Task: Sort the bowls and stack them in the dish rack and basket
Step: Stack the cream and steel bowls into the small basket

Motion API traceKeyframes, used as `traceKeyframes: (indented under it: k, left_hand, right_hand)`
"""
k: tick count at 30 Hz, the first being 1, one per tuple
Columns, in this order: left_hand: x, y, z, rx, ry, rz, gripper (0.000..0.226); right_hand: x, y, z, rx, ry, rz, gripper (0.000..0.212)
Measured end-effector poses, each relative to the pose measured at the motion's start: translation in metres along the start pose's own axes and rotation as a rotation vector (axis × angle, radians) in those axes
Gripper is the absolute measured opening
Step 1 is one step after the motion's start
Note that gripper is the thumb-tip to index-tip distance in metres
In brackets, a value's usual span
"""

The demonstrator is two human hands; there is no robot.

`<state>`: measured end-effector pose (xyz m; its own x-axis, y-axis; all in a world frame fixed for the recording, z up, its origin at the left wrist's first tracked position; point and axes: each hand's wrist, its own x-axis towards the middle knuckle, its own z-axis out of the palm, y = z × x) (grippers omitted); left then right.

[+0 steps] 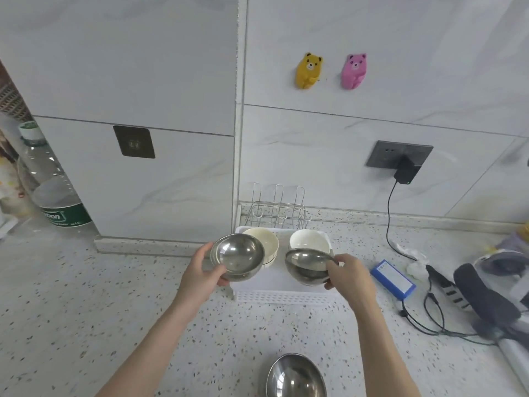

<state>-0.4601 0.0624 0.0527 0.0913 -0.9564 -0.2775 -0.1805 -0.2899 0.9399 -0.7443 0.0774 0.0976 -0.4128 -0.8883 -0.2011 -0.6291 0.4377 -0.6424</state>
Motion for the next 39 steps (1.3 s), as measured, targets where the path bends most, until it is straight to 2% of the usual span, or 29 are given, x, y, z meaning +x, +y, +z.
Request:
traceKeyframes:
  k: [9, 12, 17, 25, 27, 29, 34, 39]
  left_hand:
    - [0.009, 0.01, 0.024, 0.119, -0.06, -0.063, 0.056]
    - [0.014, 0.011, 0.026, 0.133, -0.081, -0.112, 0.058]
    - [0.024, 0.013, 0.033, 0.188, -0.132, -0.208, 0.056]
    - [0.04, 0.024, 0.043, 0.219, -0.209, -0.33, 0.033]
    - [0.044, 0.029, 0.045, 0.225, -0.236, -0.348, 0.029]
    - [0.048, 0.033, 0.047, 0.251, -0.253, -0.356, 0.025]
    - [0.054, 0.041, 0.051, 0.337, -0.31, -0.398, 0.015]
    - [0.065, 0.036, 0.058, 0.374, -0.326, -0.436, 0.018]
  right_hand:
    - [0.054, 0.012, -0.01, -0.225, -0.304, 0.093, 0.023]
    - [0.063, 0.003, -0.007, -0.281, -0.372, 0.089, 0.016]
    - [0.076, -0.008, -0.003, -0.316, -0.459, 0.157, 0.019]
    - [0.095, -0.007, 0.015, -0.296, -0.554, 0.275, 0.024]
    - [0.097, -0.002, 0.021, -0.29, -0.572, 0.279, 0.028]
    - [0.095, 0.0, 0.025, -0.282, -0.578, 0.273, 0.024]
    - [0.089, 0.006, 0.031, -0.233, -0.492, 0.27, 0.024]
    - [0.083, 0.012, 0.035, -0.159, -0.434, 0.27, 0.025]
